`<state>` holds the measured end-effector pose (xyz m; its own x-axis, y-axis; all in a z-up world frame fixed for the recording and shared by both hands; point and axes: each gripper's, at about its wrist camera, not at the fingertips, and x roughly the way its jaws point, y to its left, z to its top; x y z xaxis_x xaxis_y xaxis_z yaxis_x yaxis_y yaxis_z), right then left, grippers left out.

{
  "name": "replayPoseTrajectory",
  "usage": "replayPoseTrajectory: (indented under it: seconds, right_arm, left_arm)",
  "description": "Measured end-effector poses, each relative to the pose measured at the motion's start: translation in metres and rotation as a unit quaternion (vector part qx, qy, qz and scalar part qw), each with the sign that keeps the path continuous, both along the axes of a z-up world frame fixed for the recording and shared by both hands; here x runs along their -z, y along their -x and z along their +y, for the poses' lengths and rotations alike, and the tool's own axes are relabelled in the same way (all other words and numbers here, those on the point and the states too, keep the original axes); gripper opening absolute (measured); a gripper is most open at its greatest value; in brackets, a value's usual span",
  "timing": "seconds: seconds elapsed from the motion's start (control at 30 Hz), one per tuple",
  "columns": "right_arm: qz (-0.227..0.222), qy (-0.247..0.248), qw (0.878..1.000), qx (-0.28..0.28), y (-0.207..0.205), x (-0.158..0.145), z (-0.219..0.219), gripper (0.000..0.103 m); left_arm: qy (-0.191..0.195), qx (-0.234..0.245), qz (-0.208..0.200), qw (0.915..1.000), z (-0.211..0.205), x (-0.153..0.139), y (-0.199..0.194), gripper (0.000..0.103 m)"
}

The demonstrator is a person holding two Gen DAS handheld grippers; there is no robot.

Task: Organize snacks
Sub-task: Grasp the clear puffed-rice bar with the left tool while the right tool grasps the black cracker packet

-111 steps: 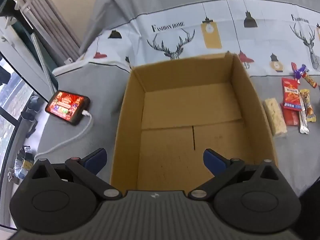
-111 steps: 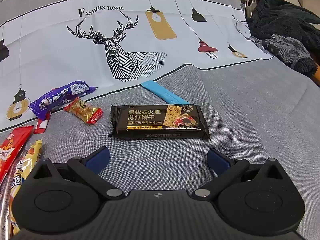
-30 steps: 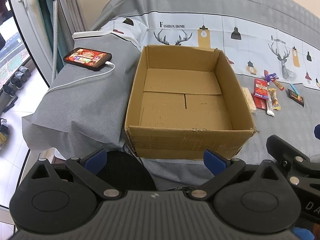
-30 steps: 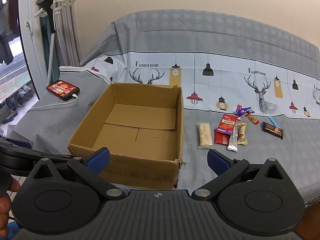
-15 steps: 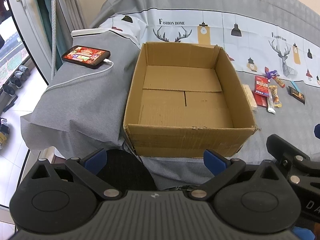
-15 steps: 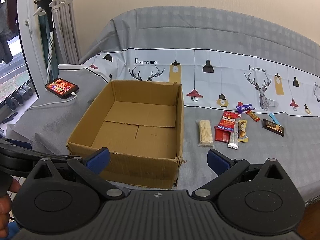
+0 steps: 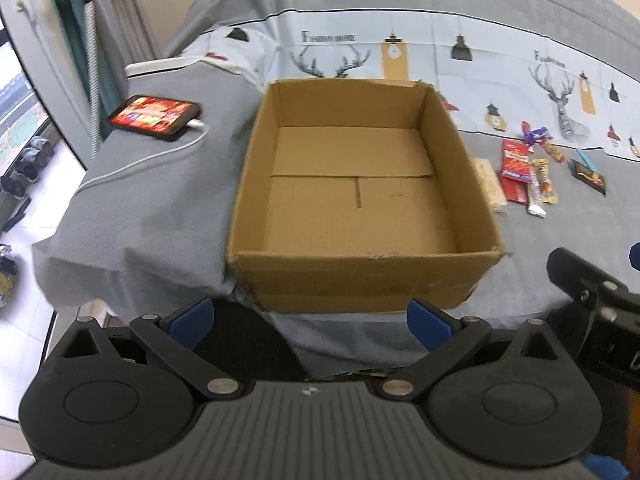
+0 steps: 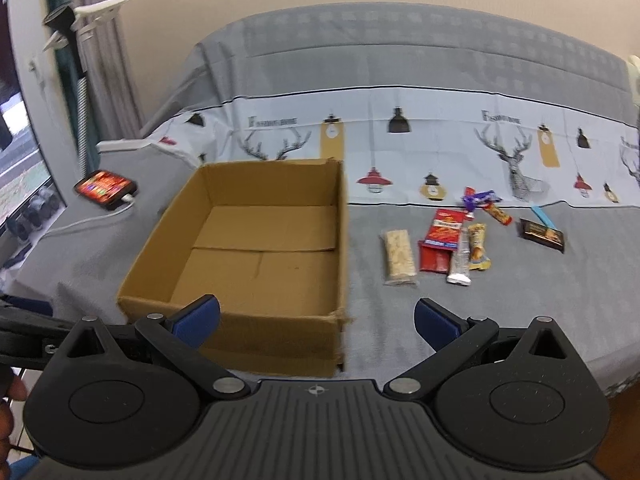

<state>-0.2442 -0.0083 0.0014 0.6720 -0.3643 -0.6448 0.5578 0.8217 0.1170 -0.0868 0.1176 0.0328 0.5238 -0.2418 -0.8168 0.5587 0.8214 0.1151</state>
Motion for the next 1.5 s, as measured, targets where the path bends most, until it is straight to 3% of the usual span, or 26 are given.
replayPoseTrajectory:
  seconds: [0.2,0.37,0.5,0.63,0.8,0.97,1.23,1.33,1.43,1.5]
  right_arm:
    - [-0.011,0.009,0.997,0.078,0.027,0.004,-0.06,0.103]
    - [-0.004,0.01,0.987,0.16,0.058,0.02,-0.13,0.103]
    - [0.01,0.006,0.978,0.209,0.071,0.035,-0.185,0.103]
    - [0.03,0.013,0.973,0.228,0.069,0.058,-0.249,0.103]
    - [0.056,0.038,0.983,0.172,0.049,0.098,-0.335,0.103]
    - [0.104,0.016,0.992,0.072,0.005,0.148,-0.414,0.103]
    - [0.132,-0.012,0.99,-0.042,-0.071,0.198,-0.487,0.103]
    - [0.127,-0.033,0.99,-0.053,-0.086,0.209,-0.502,0.103]
    - [0.16,-0.069,0.983,-0.056,-0.094,0.225,-0.511,0.103]
    - [0.159,-0.059,0.983,-0.063,-0.087,0.229,-0.505,0.103]
  left_arm:
    - [-0.003,0.046,0.0,0.9989,-0.057,-0.011,0.001,0.103]
    - [-0.003,0.105,0.006,0.9944,-0.133,-0.014,-0.001,0.103]
    - [-0.011,0.14,0.055,0.9885,-0.207,-0.001,-0.007,0.103]
    - [-0.04,0.164,0.103,0.9802,-0.289,0.032,-0.017,0.103]
    - [-0.078,0.151,0.131,0.9767,-0.37,0.093,-0.039,0.103]
    - [-0.108,0.111,0.176,0.9722,-0.405,0.152,-0.075,0.103]
    - [-0.12,0.058,0.211,0.9684,-0.417,0.214,-0.114,0.103]
    - [-0.108,0.068,0.234,0.9639,-0.413,0.223,-0.121,0.103]
    - [-0.1,0.086,0.236,0.9626,-0.408,0.225,-0.124,0.103]
    - [-0.096,0.101,0.233,0.9623,-0.403,0.225,-0.126,0.103]
